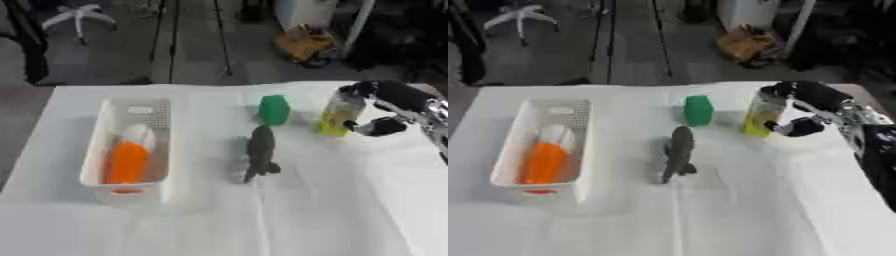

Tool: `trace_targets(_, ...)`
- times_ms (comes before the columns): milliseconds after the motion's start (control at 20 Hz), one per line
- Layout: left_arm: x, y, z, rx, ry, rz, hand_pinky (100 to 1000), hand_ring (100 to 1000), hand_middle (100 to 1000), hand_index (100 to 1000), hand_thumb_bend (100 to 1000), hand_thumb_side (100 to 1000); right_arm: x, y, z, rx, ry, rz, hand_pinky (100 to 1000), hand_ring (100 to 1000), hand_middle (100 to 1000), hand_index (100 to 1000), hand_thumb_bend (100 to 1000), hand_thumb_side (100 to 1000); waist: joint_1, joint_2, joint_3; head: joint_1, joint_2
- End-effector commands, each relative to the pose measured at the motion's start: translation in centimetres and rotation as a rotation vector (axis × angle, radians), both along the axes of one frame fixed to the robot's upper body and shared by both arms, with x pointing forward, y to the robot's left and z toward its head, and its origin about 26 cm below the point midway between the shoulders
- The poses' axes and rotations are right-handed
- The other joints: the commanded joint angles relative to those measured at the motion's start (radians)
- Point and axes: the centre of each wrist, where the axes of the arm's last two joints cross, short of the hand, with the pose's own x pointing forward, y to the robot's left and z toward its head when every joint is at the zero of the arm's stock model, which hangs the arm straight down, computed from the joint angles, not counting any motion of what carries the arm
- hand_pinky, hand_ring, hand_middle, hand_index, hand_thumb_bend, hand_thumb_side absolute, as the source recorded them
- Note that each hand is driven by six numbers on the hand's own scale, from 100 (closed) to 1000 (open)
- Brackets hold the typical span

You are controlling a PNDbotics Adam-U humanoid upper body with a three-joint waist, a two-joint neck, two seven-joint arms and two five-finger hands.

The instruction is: Pick up objects on the table and place them in the box.

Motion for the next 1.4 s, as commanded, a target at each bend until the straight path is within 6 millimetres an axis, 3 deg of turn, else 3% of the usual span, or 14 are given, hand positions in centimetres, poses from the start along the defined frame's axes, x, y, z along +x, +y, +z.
trace_targets(50,-0.11,0.44,0.71,0.015,-0.023,0.004,503,707,844,926,398,955,-0.59,-0.87,2.23,-0.032,-0.019,-0.013,518,537,611,917,394,465,0.016,-0.007,-0.003,-0.004,-0.007)
trace_targets(250,-0.11,0.46,0.72,0.014,-0.023,0.006,503,707,844,925,398,955,-0.61,-0.87,2.23,-0.031,-0.02,-0.009,494,510,582,914,399,438,0.016,-0.007,-0.005,-0.005,-0.007)
trace_targets(300,-0.11,0.46,0.72,0.014,-0.023,0.006,502,707,843,925,399,954,-0.61,-0.86,2.23,-0.031,-0.02,-0.008,508,525,552,910,402,382,0.016,-0.007,-0.005,-0.005,-0.007)
trace_targets(800,-0.12,0.5,0.65,0.014,-0.022,0.007,501,706,843,925,400,954,-0.52,-0.76,2.12,-0.028,-0.03,0.003,497,516,528,901,399,298,0.019,-0.006,-0.008,-0.013,-0.01)
trace_targets(850,-0.12,0.5,0.63,0.013,-0.021,0.007,501,706,842,925,400,955,-0.39,-0.64,2.26,-0.02,-0.048,0.009,447,474,470,868,387,249,0.02,-0.006,-0.009,-0.013,-0.01)
trace_targets(1000,-0.12,0.5,0.6,0.013,-0.02,0.006,501,706,842,925,399,955,-0.29,-0.49,2.33,0.004,-0.097,0.021,430,461,443,852,384,230,0.02,-0.007,-0.011,-0.014,-0.011)
trace_targets(1050,-0.12,0.51,0.6,0.013,-0.02,0.007,501,709,842,925,399,956,-0.28,-0.48,2.28,0.011,-0.111,0.023,409,438,396,810,377,186,0.02,-0.007,-0.011,-0.015,-0.011)
trace_targets(1200,-0.12,0.55,0.58,0.012,-0.019,0.009,501,709,842,925,399,956,-0.3,-0.47,2.07,0.031,-0.147,0.025,409,438,396,810,377,186,0.02,-0.008,-0.012,-0.015,-0.011)
trace_targets(1250,-0.12,0.54,0.57,0.012,-0.019,0.008,500,713,842,925,397,957,-0.28,-0.47,1.98,0.038,-0.157,0.025,395,427,368,730,338,154,0.02,-0.008,-0.012,-0.016,-0.012)
trace_targets(1400,-0.11,0.53,0.57,0.011,-0.019,0.007,500,713,842,925,397,957,-0.25,-0.45,1.68,0.053,-0.18,0.021,394,426,367,725,336,153,0.02,-0.007,-0.012,-0.017,-0.014)
